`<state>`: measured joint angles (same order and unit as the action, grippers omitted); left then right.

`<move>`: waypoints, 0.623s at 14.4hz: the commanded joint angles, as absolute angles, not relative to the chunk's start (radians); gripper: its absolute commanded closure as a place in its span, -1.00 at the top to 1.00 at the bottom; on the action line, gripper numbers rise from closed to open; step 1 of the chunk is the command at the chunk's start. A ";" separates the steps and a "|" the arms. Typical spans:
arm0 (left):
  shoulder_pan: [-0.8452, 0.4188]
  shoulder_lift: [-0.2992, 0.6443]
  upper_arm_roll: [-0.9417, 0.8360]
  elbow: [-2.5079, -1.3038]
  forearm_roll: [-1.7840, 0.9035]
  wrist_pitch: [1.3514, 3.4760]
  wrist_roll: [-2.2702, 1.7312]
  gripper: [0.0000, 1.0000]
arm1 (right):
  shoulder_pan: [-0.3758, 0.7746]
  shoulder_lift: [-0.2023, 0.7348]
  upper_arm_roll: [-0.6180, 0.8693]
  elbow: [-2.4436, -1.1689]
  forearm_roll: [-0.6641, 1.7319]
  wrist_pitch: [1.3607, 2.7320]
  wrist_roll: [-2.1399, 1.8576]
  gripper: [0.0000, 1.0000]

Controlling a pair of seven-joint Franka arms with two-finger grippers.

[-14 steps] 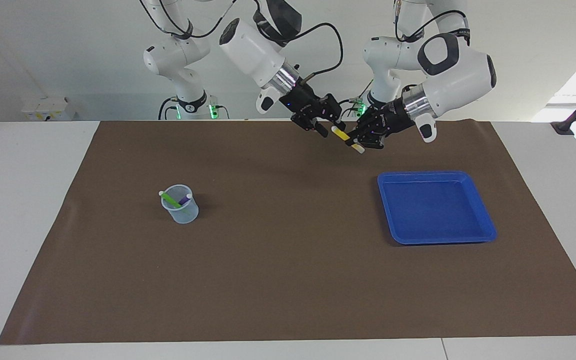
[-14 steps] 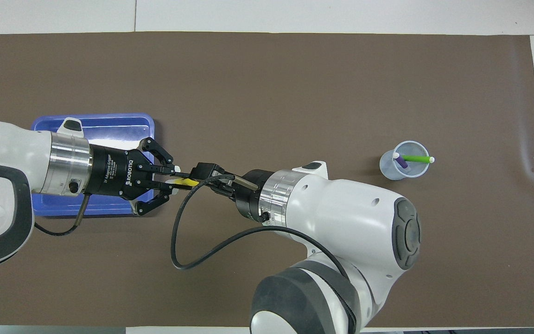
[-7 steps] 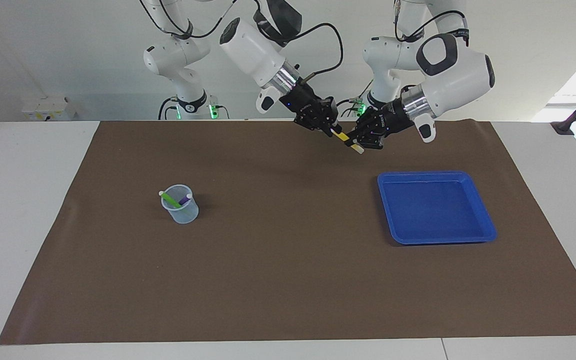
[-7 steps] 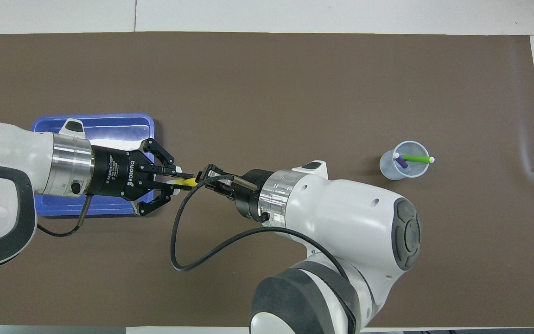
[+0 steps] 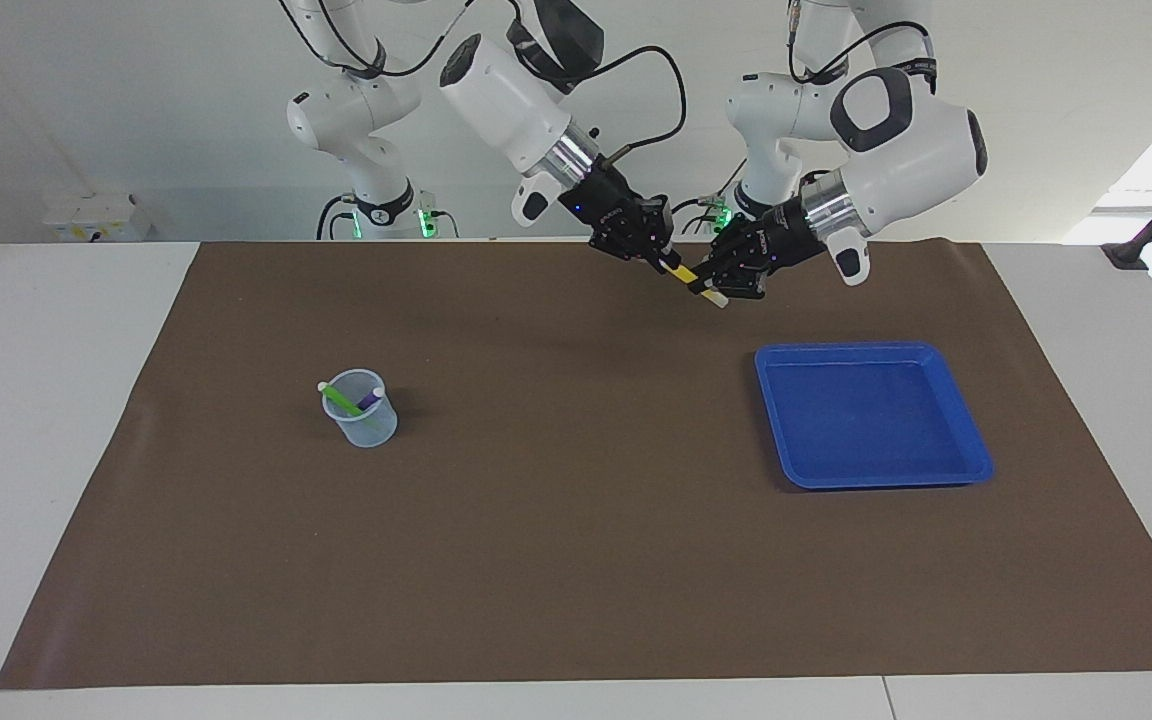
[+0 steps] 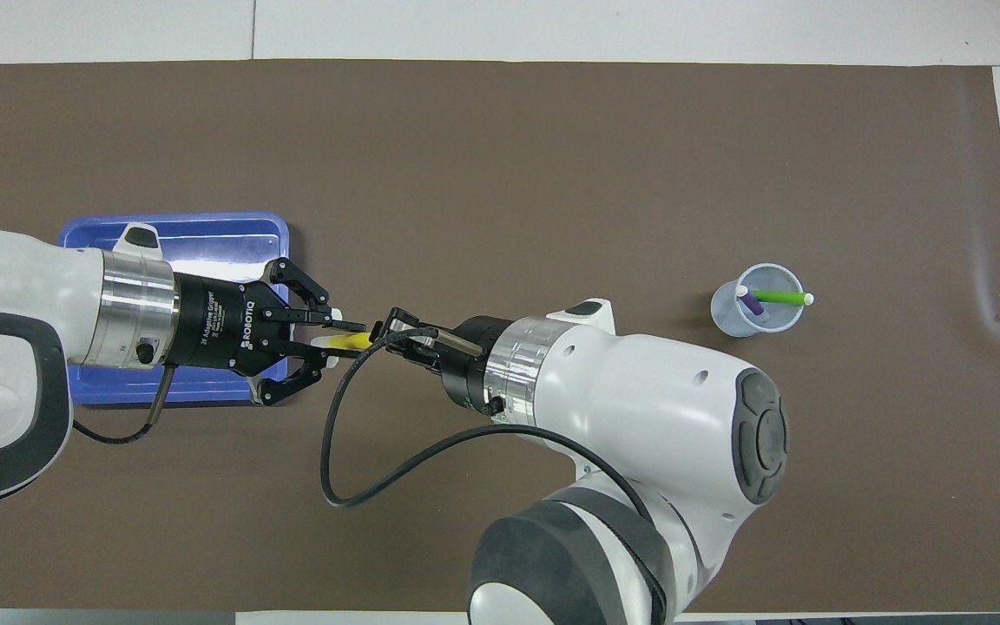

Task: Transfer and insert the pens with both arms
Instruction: 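Insert the yellow pen into the cup while the left gripper withdraws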

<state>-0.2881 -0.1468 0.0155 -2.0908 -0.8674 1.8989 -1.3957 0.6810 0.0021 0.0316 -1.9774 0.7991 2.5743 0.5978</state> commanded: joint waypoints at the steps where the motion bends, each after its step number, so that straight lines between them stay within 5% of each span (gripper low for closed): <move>1: -0.313 -0.184 0.023 -2.118 -0.884 1.917 -1.401 1.00 | 0.637 0.003 0.029 -1.967 0.723 2.489 0.548 -1.00; 5: -0.313 -0.179 0.023 -2.111 -0.876 1.924 -1.388 1.00 | 0.380 0.018 0.026 -1.801 0.563 2.018 0.194 -1.00; 9: -0.311 -0.176 0.025 -2.108 -0.873 1.924 -1.364 1.00 | 0.149 0.040 0.028 -1.750 0.341 1.836 -0.250 -1.00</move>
<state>-0.2985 -0.1575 0.0155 -2.0905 -0.8676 1.9076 -1.3777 0.2142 0.0090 0.0099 -1.7834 0.4482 1.8828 -0.0806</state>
